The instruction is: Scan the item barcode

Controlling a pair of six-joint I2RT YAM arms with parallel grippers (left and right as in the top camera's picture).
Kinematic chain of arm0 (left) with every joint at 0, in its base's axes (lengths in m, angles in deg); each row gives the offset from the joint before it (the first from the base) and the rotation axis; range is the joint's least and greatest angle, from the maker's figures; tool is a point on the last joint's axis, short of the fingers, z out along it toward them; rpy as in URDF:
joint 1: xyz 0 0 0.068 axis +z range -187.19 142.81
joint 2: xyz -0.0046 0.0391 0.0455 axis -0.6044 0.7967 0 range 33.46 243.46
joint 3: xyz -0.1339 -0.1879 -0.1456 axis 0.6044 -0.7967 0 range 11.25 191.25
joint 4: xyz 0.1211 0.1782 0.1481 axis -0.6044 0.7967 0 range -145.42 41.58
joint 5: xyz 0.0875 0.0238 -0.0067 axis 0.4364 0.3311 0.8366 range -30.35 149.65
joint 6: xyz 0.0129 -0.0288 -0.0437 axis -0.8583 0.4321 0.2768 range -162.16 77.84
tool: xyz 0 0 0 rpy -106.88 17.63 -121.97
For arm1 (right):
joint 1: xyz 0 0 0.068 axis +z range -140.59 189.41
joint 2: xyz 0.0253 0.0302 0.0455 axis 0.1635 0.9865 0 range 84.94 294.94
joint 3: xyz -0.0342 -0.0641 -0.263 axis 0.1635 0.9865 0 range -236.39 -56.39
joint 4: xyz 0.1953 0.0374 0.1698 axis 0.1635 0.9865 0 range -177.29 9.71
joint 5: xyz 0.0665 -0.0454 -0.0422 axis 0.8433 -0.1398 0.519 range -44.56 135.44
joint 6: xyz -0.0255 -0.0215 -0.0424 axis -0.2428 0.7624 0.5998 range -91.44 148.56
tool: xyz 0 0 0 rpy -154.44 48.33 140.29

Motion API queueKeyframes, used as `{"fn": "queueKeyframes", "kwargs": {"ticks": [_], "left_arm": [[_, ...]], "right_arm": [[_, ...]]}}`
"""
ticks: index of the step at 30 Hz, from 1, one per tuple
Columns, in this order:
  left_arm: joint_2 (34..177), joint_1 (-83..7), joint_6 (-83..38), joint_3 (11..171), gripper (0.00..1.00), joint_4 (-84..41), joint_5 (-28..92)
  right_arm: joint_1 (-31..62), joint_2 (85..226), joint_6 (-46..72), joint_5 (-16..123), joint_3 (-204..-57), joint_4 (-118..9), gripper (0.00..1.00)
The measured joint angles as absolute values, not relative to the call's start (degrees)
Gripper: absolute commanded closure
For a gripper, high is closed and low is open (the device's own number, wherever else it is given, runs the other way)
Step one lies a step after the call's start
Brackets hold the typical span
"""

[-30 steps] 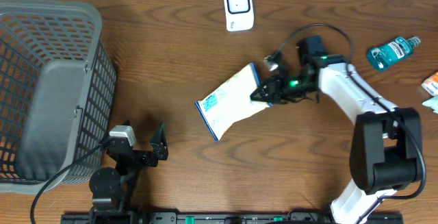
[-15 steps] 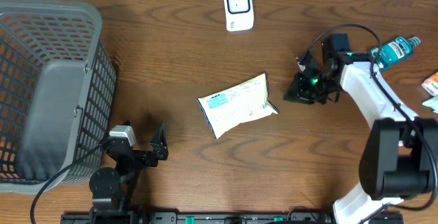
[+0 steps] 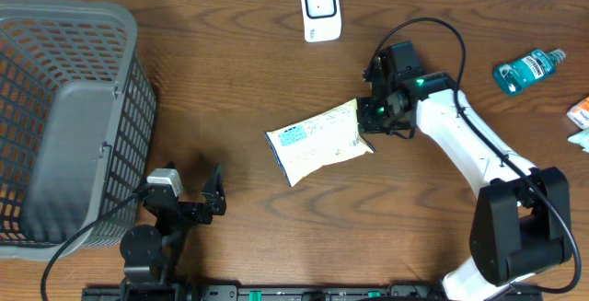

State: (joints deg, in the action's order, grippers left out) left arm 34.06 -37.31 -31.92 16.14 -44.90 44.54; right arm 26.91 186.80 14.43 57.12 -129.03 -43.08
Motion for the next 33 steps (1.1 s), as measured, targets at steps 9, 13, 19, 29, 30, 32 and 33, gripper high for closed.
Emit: {"fn": "queueKeyframes", "kwargs": {"ticks": [9, 13, 19, 29, 30, 32, 33], "left_arm": [[34.1, -37.3, -31.9, 16.1, 0.02, -44.9, 44.5], [34.1, -37.3, -31.9, 16.1, 0.02, -44.9, 44.6], [34.1, -37.3, -31.9, 16.1, 0.02, -44.9, 44.5], [34.1, -37.3, -31.9, 16.1, 0.02, -44.9, 44.5], [34.0, -37.3, -31.9, 16.1, 0.02, -44.9, 44.5], [34.0, -37.3, -31.9, 16.1, 0.02, -44.9, 44.6], [34.1, -37.3, -31.9, 16.1, 0.02, -44.9, 44.6]], "right_arm": [[31.9, 193.9, 12.0, 54.6, -129.0, -41.4, 0.99], [32.5, 196.2, 8.8, 51.5, -129.0, -39.9, 0.99], [32.3, 196.0, 3.8, 41.3, -129.0, -35.7, 0.99], [31.9, 183.8, 0.0, 32.2, -133.0, -31.2, 0.99], [31.9, 181.8, 0.0, 32.4, -133.4, -31.2, 0.99], [31.9, 179.0, 0.0, 33.0, -133.8, -31.1, 0.99], [31.9, 178.3, 0.0, 33.1, -133.8, -31.1, 0.99]]}}
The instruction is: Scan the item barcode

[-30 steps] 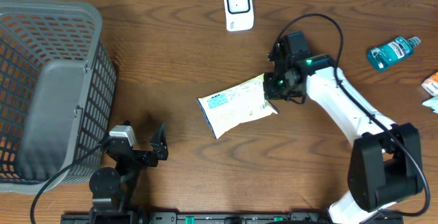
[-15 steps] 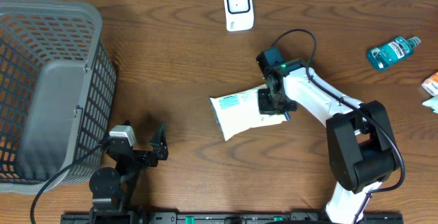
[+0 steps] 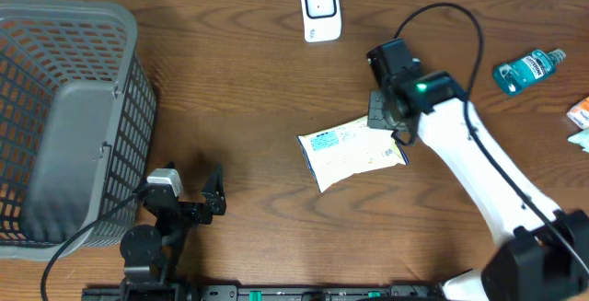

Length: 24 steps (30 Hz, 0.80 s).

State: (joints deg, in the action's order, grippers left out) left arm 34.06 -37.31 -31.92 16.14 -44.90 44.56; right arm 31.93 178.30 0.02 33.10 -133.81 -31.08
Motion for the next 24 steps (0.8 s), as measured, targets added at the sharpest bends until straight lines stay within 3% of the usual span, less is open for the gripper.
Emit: {"fn": "queueKeyframes", "kwargs": {"ticks": [13, 24], "left_arm": [[34.1, -37.3, -31.9, 16.1, 0.02, -44.9, 44.5], [34.1, -37.3, -31.9, 16.1, 0.02, -44.9, 44.6]], "right_arm": [[31.9, 188.9, -0.9, 34.3, -119.8, -37.0, 0.99], [31.7, 187.5, -1.2, 32.7, -131.2, -31.1, 0.99]]}}
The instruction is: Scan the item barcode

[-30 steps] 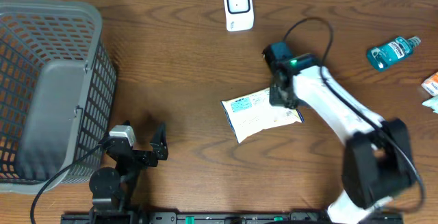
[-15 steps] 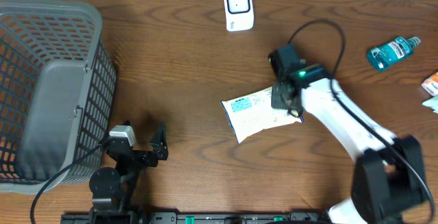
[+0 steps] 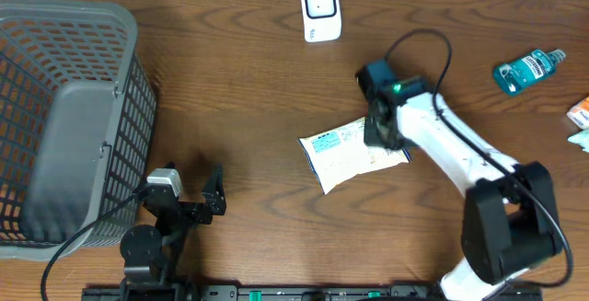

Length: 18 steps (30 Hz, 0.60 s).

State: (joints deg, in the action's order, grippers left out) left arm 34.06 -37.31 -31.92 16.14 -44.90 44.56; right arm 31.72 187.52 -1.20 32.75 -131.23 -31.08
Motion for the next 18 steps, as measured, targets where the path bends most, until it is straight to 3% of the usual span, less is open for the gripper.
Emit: {"fn": "queueKeyframes", "kwargs": {"ticks": [6, 18], "left_arm": [[34.1, -37.3, -31.9, 16.1, 0.02, -44.9, 44.5], [34.1, -37.3, -31.9, 16.1, 0.02, -44.9, 44.5]], "right_arm": [[31.7, 183.4, -1.2, 32.3, -134.4, -32.1, 0.99], [31.8, 190.3, -3.1, 33.8, -116.9, -40.6, 0.99]]}}
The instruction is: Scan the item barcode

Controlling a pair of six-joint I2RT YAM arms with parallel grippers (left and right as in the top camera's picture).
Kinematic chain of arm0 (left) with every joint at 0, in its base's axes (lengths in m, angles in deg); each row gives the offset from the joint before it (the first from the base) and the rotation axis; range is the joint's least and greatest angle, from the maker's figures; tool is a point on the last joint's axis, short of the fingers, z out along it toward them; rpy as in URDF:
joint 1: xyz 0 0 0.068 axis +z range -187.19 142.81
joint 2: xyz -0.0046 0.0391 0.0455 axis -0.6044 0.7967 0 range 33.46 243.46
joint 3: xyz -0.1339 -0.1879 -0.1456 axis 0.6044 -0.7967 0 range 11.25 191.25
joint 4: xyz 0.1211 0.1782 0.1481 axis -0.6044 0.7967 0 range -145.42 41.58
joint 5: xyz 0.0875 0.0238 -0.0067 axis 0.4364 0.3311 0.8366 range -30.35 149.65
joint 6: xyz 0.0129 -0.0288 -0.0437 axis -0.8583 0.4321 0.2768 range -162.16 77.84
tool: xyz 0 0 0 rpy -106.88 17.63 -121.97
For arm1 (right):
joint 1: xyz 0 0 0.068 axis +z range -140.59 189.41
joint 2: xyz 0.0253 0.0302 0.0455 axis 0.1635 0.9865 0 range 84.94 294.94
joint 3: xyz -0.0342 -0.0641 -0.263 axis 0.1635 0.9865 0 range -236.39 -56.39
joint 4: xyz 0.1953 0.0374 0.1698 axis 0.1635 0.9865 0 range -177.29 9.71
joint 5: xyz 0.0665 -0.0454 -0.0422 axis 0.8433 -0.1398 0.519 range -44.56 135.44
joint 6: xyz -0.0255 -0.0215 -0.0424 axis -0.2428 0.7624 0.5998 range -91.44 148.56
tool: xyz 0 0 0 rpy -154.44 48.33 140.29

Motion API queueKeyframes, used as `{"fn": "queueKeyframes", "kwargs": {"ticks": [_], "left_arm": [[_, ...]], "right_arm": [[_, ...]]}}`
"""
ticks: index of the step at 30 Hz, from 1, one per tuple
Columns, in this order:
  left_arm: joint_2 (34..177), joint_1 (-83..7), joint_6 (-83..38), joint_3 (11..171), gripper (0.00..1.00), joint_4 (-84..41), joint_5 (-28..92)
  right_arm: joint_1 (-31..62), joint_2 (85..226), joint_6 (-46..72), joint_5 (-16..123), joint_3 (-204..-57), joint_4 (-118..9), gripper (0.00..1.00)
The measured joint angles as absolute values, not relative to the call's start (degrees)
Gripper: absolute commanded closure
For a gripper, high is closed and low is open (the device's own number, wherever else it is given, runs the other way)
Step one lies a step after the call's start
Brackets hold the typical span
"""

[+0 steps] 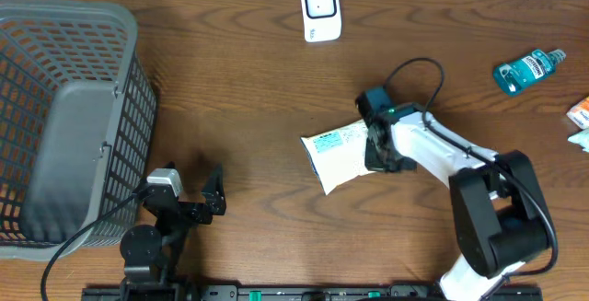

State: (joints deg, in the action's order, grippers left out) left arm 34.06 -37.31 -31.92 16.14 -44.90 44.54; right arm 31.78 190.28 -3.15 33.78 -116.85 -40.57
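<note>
A white packet [336, 158] with a blue label lies flat at the table's middle, its blue end to the left. My right gripper [379, 154] is down over the packet's right end and covers it; the wrist hides the fingers, so their state does not show. The white scanner [320, 10] stands at the back edge, well apart from the packet. My left gripper [215, 193] rests near the front left with its fingers apart and nothing between them.
A large grey mesh basket [69, 117] fills the left side. A blue mouthwash bottle [527, 68] lies at the far right, with an orange-and-white box [580, 111] and a pale item [580, 139] at the right edge.
The right wrist has shifted slightly down and right and sits lower over the packet's right end. The packet has barely moved. The left arm is unchanged.
The right gripper was first at the right edge of the packet, which lay left of centre. Then the packet lay further right with the gripper still at its upper right corner. After that the gripper stood over the packet's right part, and it stays there now.
</note>
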Motion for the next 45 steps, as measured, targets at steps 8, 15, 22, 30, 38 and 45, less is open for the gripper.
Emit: {"fn": "queueKeyframes", "kwargs": {"ticks": [8, 15, 22, 30, 38, 45], "left_arm": [[34.1, -37.3, -31.9, 16.1, 0.02, -44.9, 44.6], [34.1, -37.3, -31.9, 16.1, 0.02, -44.9, 44.5], [34.1, -37.3, -31.9, 16.1, 0.02, -44.9, 44.5], [34.0, -37.3, -31.9, 16.1, 0.02, -44.9, 44.6], [34.1, -37.3, -31.9, 16.1, 0.02, -44.9, 44.6], [34.1, -37.3, -31.9, 16.1, 0.02, -44.9, 44.6]], "right_arm": [[31.1, 190.0, -3.5, 34.5, -123.7, -33.2, 0.99], [31.3, 183.9, -3.5, 34.4, -135.4, -32.0, 0.99], [31.4, 183.3, -3.5, 33.1, -129.4, -38.9, 0.99], [31.4, 190.1, -4.0, 31.5, -116.5, -43.3, 0.99], [30.2, 190.1, -4.1, 28.4, -123.1, -35.3, 0.99], [30.2, 187.5, -4.2, 28.0, -131.9, -33.5, 0.99]]}}
